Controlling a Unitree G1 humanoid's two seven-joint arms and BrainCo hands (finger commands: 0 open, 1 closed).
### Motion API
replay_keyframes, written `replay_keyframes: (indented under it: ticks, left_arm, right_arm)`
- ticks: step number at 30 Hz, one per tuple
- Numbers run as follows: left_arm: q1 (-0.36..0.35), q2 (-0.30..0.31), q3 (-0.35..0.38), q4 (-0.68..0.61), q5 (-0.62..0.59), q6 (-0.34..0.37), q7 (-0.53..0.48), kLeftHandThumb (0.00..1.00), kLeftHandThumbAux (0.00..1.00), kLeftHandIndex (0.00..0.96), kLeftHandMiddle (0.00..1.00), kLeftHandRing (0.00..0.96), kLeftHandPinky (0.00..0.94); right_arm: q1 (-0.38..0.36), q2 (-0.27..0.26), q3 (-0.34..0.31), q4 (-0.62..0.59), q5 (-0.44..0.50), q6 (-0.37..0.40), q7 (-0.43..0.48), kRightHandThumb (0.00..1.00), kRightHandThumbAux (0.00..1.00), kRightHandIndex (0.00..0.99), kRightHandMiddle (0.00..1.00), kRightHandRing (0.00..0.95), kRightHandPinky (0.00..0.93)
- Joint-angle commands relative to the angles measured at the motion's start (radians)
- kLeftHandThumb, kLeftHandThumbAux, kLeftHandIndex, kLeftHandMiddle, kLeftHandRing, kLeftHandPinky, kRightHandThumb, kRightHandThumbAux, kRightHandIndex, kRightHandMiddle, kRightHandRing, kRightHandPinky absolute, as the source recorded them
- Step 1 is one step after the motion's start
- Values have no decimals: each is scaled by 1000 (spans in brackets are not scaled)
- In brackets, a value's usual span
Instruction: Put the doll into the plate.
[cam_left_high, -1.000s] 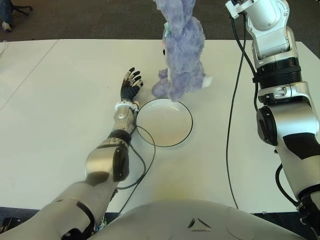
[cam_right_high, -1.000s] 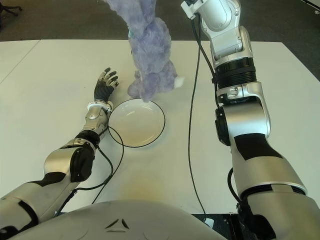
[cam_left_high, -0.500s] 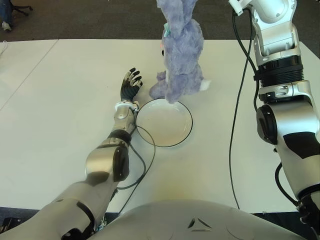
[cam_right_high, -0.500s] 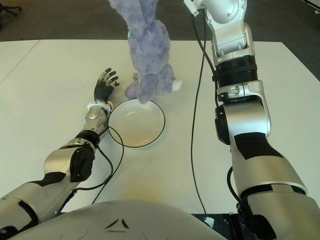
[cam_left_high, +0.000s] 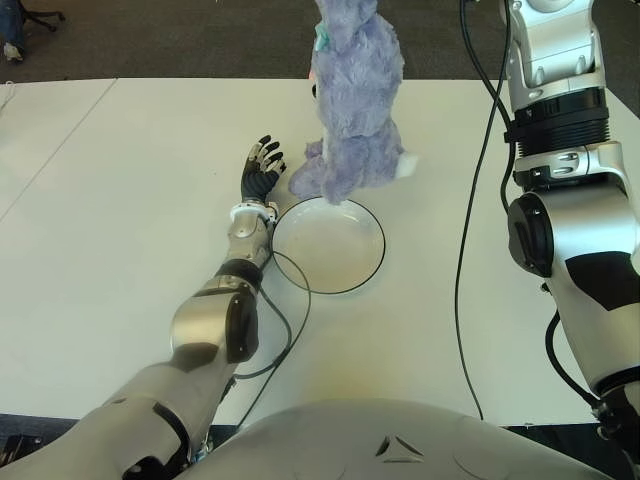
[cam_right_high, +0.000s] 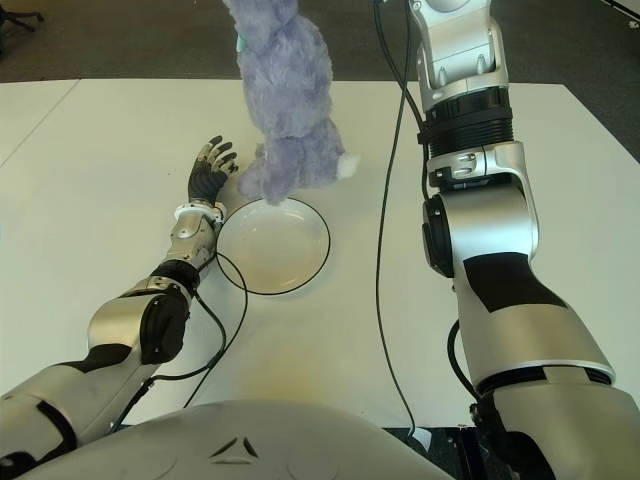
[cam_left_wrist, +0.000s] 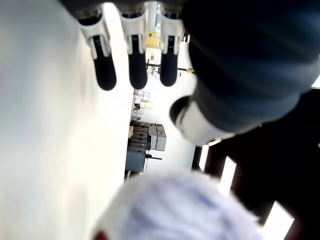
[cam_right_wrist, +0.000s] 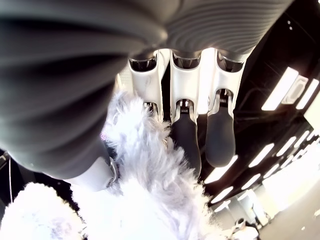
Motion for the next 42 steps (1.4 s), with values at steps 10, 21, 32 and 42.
replay_keyframes:
  ticks: [10, 21, 32, 42]
  left_arm:
    - [115, -26, 3, 96, -2, 115, 8, 505, 858, 129, 182, 193, 242]
    - [118, -27, 3, 97, 0, 105, 6, 552, 891, 107, 188, 180, 217]
    - [117, -25, 0, 98, 2, 119, 8, 558, 894, 123, 184, 171, 206]
    - [118, -27, -3, 97, 4, 112, 15, 555, 889, 114, 192, 178, 208]
  right_arm:
    - [-39, 24, -14, 50, 15, 39, -22, 670, 740, 405, 264, 191, 125]
    - [3, 239, -135, -260, 166, 609, -242, 201, 646, 48, 127, 108, 113]
    - [20, 249, -133, -356, 170, 728, -265, 200, 646, 48, 127, 108, 113]
    - [25, 246, -132, -380, 175, 756, -269, 200, 646, 48, 127, 108, 113]
